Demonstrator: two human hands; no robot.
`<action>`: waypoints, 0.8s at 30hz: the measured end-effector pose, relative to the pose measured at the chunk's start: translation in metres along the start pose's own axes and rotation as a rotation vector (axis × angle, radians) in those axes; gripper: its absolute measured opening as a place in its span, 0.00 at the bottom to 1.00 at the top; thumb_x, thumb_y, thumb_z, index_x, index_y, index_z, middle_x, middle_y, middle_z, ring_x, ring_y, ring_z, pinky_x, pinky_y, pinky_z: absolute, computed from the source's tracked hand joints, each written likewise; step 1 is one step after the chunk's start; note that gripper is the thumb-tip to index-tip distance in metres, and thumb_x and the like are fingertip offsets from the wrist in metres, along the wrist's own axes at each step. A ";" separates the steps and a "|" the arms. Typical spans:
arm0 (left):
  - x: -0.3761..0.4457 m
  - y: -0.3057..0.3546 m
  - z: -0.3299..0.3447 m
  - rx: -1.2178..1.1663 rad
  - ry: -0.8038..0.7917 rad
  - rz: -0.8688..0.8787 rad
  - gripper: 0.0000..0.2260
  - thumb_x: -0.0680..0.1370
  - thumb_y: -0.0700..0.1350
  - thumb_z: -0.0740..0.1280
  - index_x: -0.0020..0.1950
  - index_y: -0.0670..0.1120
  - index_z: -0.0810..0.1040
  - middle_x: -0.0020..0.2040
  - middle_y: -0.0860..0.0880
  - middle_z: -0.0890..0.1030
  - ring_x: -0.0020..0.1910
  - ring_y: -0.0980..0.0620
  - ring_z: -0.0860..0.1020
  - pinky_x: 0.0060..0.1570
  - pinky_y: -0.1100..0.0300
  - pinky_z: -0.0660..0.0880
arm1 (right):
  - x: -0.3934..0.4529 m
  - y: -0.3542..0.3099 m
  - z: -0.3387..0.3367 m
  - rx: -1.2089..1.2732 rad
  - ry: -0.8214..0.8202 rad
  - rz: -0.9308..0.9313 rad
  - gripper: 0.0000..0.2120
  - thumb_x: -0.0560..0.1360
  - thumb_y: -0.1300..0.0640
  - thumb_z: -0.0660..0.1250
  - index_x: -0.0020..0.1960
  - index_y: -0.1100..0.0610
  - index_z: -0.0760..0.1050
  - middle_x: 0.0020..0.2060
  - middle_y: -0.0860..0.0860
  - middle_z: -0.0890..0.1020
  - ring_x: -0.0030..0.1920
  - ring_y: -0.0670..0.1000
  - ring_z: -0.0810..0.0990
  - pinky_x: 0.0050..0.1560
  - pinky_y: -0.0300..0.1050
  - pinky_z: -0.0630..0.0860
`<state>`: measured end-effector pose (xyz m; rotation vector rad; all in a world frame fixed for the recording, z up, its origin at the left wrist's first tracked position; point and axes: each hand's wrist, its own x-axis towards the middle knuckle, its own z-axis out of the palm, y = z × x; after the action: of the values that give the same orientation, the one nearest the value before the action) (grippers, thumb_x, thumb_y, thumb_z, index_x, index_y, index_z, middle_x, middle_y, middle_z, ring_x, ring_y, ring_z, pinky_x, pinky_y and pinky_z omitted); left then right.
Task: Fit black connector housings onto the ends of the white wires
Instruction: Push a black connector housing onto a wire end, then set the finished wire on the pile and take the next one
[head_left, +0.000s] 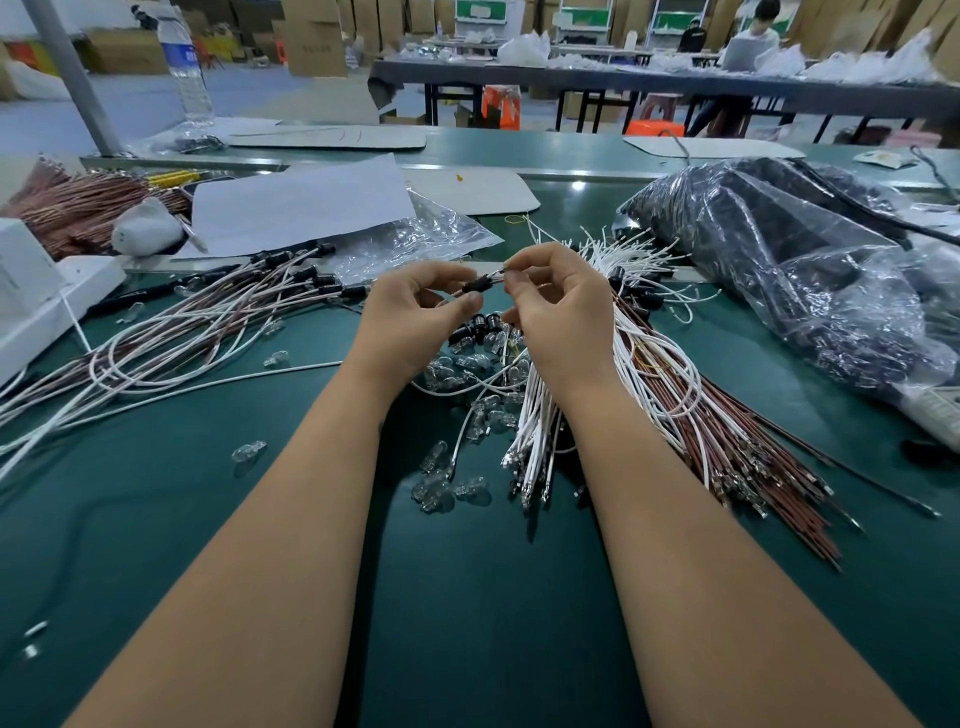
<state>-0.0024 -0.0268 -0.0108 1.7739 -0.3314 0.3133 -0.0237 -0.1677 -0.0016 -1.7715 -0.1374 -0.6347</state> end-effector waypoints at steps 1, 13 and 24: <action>0.000 0.000 0.000 -0.001 -0.001 -0.003 0.07 0.74 0.38 0.72 0.50 0.48 0.82 0.40 0.47 0.81 0.34 0.57 0.76 0.40 0.64 0.75 | 0.000 -0.001 0.000 0.001 0.003 -0.005 0.13 0.76 0.64 0.68 0.40 0.46 0.75 0.38 0.51 0.80 0.39 0.59 0.82 0.37 0.46 0.79; -0.001 -0.002 -0.002 0.076 0.001 -0.070 0.06 0.75 0.40 0.70 0.41 0.51 0.79 0.32 0.52 0.79 0.29 0.59 0.75 0.33 0.65 0.74 | 0.001 0.002 0.002 0.005 0.014 0.002 0.14 0.77 0.63 0.66 0.39 0.45 0.73 0.37 0.48 0.77 0.39 0.61 0.81 0.36 0.45 0.76; 0.003 -0.006 0.001 0.048 0.016 -0.001 0.08 0.76 0.39 0.70 0.40 0.50 0.79 0.33 0.49 0.77 0.31 0.55 0.72 0.33 0.65 0.70 | 0.002 0.005 0.003 -0.041 -0.025 -0.025 0.12 0.76 0.63 0.66 0.41 0.46 0.74 0.37 0.45 0.77 0.41 0.57 0.82 0.39 0.48 0.79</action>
<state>0.0025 -0.0269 -0.0154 1.8179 -0.3140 0.3366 -0.0191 -0.1670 -0.0059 -1.8200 -0.1642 -0.6377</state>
